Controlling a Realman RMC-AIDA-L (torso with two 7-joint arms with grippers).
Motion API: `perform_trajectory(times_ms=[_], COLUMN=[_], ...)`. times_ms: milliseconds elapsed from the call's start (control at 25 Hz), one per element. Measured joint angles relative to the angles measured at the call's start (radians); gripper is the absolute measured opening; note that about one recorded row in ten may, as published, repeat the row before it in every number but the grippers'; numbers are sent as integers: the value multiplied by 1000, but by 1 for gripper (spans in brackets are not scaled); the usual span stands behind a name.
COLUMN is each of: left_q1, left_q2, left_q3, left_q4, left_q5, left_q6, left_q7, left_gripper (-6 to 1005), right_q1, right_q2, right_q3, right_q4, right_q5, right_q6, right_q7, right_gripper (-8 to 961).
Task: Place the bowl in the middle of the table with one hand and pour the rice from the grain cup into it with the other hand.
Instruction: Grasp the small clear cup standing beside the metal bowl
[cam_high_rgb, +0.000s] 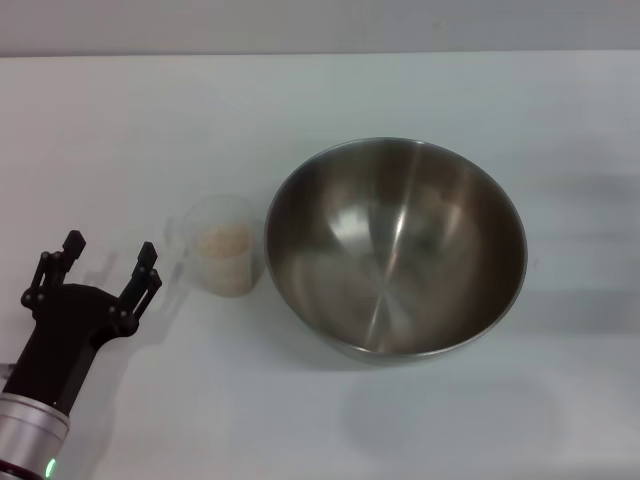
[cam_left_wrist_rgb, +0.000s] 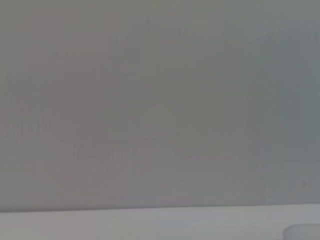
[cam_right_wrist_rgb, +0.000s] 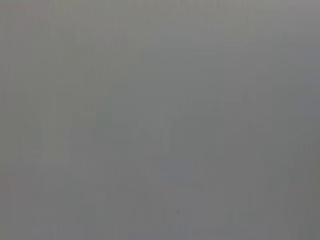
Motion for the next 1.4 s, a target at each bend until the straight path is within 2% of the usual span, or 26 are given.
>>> perform_trajectory(times_ms=[200, 520, 1400], left_q1=[22, 54, 5], left_q2=[0, 0, 0], left_q3=[3, 2, -6], left_q4=[-33, -143, -125], left_q5=[1, -30, -77], left_q6=[-18, -98, -137], left_q7=[27, 187, 195], left_gripper=[814, 813, 812], right_q1=[0, 1, -21], right_q2=[0, -2, 1], right_q3=[0, -1, 3], right_q4=[0, 0, 2], right_q5=[0, 0, 0], right_q6=[0, 0, -13], right_q7=[0, 0, 0], right_gripper=[618, 618, 620])
